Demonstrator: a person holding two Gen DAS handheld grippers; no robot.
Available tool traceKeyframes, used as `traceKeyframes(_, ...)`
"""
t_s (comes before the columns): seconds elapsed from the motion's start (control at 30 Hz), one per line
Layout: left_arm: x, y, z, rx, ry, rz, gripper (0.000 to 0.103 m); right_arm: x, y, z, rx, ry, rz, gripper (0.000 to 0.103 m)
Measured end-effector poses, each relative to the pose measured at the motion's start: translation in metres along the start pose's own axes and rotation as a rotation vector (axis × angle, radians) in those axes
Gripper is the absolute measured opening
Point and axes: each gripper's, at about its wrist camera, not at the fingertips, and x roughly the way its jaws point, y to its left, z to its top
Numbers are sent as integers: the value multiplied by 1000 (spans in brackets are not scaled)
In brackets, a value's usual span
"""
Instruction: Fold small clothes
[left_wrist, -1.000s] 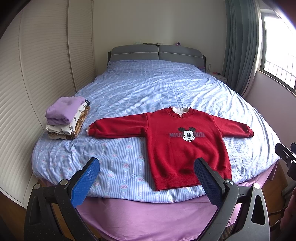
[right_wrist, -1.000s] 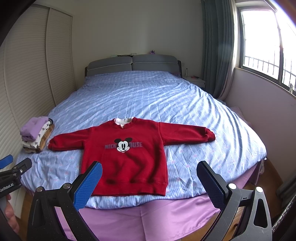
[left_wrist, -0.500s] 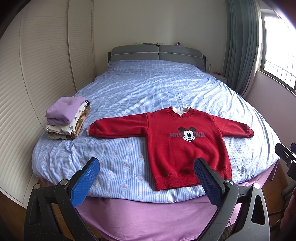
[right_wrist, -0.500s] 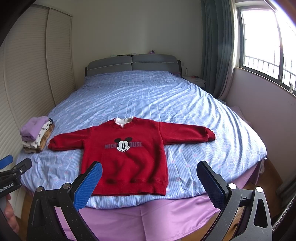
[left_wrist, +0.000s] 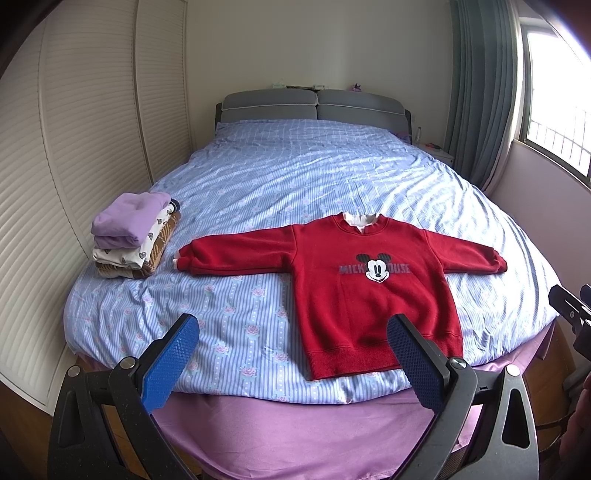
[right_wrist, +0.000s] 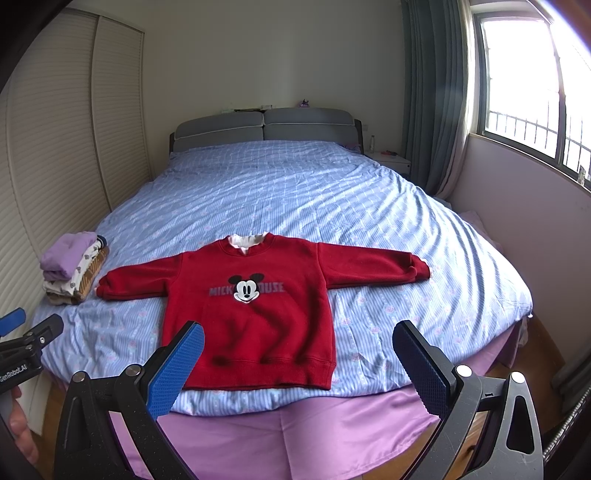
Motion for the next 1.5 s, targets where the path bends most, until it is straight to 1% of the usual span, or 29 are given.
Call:
traceKeyframes(0.57, 0, 1, 0, 0, 1, 1, 103, 2, 0, -1, -1, 1, -1, 103)
traceKeyframes(0.73, 7, -2, 3, 0, 0, 4, 103, 4, -1, -2, 2, 0, -7, 103)
traceKeyframes(0.83, 18, -10, 8, 6, -8, 5, 103, 9, -7, -2, 19, -7, -16, 102)
traceKeyframes(0.97, 39, -30, 18, 19, -29, 0, 103, 25, -21, 2, 49, -13, -43, 102)
traceKeyframes(1.1, 65, -57, 34, 35, -55, -18, 103, 50, -45, 11, 89, -10, -78, 102)
traceKeyframes(1.2, 88, -80, 49, 43, -77, -38, 103, 71, -68, 17, 130, -17, -102, 102)
traceKeyframes(1.4, 135, -138, 77, 63, -128, -84, 103, 122, -126, 30, 259, -28, -130, 101)
traceKeyframes(1.43, 144, -148, 80, 63, -136, -95, 103, 132, -136, 32, 277, -33, -144, 100)
traceKeyframes(1.47, 155, -158, 83, 62, -138, -100, 103, 142, -146, 34, 291, -38, -159, 96)
traceKeyframes(1.5, 166, -169, 86, 60, -128, -110, 103, 151, -156, 36, 303, -48, -169, 95)
